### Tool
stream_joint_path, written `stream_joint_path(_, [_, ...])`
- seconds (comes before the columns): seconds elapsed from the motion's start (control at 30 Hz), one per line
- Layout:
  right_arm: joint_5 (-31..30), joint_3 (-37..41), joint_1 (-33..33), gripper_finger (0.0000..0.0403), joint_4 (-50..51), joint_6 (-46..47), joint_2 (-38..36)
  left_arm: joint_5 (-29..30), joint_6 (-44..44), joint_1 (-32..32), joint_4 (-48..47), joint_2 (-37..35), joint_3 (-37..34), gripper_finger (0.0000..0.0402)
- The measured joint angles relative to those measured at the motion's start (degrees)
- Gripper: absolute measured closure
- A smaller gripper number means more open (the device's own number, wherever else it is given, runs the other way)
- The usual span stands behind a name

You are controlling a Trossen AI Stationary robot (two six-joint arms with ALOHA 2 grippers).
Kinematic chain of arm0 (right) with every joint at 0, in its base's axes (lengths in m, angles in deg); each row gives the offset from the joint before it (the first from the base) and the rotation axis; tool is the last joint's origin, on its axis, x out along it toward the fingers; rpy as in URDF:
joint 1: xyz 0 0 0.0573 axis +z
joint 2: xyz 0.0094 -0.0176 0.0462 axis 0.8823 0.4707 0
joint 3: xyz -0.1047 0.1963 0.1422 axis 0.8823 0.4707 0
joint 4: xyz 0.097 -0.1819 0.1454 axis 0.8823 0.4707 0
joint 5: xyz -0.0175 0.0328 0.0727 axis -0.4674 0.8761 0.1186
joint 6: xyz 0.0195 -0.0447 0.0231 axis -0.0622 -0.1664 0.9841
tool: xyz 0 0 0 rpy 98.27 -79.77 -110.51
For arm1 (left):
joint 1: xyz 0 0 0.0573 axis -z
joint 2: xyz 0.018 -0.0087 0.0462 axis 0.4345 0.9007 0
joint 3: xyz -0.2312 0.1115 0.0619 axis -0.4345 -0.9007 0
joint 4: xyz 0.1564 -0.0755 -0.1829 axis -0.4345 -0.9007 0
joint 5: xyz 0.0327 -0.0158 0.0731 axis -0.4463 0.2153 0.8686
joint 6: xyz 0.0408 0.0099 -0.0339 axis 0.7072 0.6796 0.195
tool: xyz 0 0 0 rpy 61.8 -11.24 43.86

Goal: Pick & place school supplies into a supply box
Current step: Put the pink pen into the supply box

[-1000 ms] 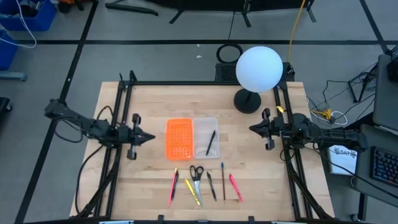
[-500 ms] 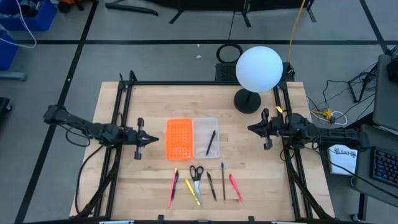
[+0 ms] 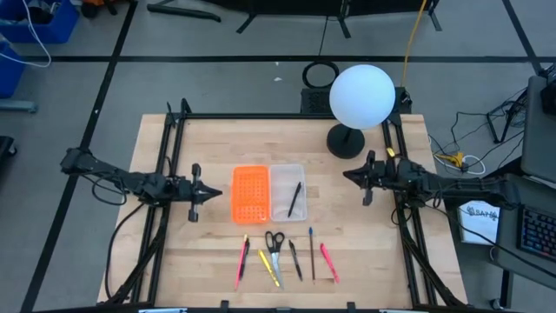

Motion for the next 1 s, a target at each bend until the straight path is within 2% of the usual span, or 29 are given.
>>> stream_joint_path(0.17, [4.94,0.0,0.02,0.0403,-0.03,-4.17,1.8,1.71,-1.98,0.0,1.85,0.0,0.02,0.038])
stream_joint_path(0.3, [5.44,-1.04,0.02,0.0403,-2.14,-6.37,3.7,4.6,-2.48,0.0,0.93,0.72,0.02,0.0378])
stream_joint_path(0.37, [6.54,-3.4,0.29,0.0403,1.11,-5.68,5.03,6.51,-3.43,0.0,0.7,1.16,0.02,0.0377])
stream_joint_path(0.4, [6.89,-4.94,0.84,0.0403,5.8,-5.59,6.04,7.46,-3.71,0.0,0.7,1.32,0.02,0.0377])
stream_joint_path(0.57, [4.72,-18.42,6.8,0.0403,18.52,-3.69,13.27,10.24,-5.01,0.0,0.47,1.6,0.02,0.0376])
stream_joint_path(0.83, [2.33,-42.55,22.4,0.0403,41.25,7.54,34.09,11.77,-0.49,-0.04,2.65,1.6,0.02,0.0376])
stream_joint_path(1.0, [2.41,-57.34,32.58,0.0403,49.8,15.61,47.18,11.75,1.3,-0.04,5.3,1.6,0.04,0.0376])
